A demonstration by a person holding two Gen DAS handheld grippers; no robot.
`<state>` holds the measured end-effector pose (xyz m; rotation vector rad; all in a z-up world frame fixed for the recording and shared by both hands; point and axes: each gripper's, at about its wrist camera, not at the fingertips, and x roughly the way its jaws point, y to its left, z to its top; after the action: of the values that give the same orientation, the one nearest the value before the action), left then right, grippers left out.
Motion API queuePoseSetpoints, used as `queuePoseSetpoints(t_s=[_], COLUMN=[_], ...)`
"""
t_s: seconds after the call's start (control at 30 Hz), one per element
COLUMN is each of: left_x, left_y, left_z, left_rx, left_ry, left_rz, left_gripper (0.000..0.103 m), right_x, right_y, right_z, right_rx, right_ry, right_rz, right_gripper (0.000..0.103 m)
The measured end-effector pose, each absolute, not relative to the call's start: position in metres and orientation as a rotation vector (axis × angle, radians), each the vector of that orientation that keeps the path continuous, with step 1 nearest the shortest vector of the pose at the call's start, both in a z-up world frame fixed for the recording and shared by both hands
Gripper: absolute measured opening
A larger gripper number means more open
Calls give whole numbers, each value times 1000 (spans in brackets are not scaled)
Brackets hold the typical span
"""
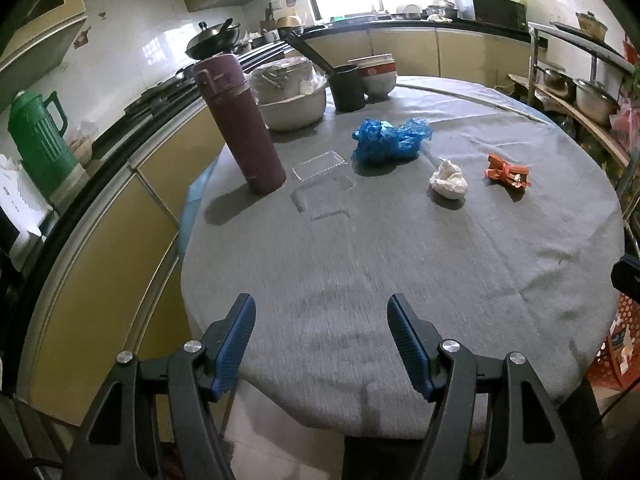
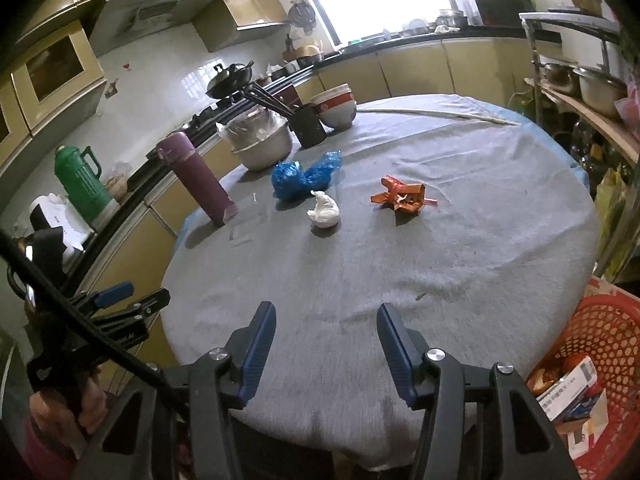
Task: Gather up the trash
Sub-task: 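Bring both open tools back over the table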
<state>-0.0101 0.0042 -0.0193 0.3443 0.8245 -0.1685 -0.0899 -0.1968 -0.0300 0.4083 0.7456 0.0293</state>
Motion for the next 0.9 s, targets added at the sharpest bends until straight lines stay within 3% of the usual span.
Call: queuePoseSetpoints(t_s=[0.9], left_x=[16], left_y=[-16], left_z=[-40], left_rx=[392], left_ry=[873], left_rz=[-180], left_gripper=[69], right_x=[-49], right_y=[-211], right_z=[-41], right_rx=[418], right_ry=[766], right_rz=[33], right_gripper=[57])
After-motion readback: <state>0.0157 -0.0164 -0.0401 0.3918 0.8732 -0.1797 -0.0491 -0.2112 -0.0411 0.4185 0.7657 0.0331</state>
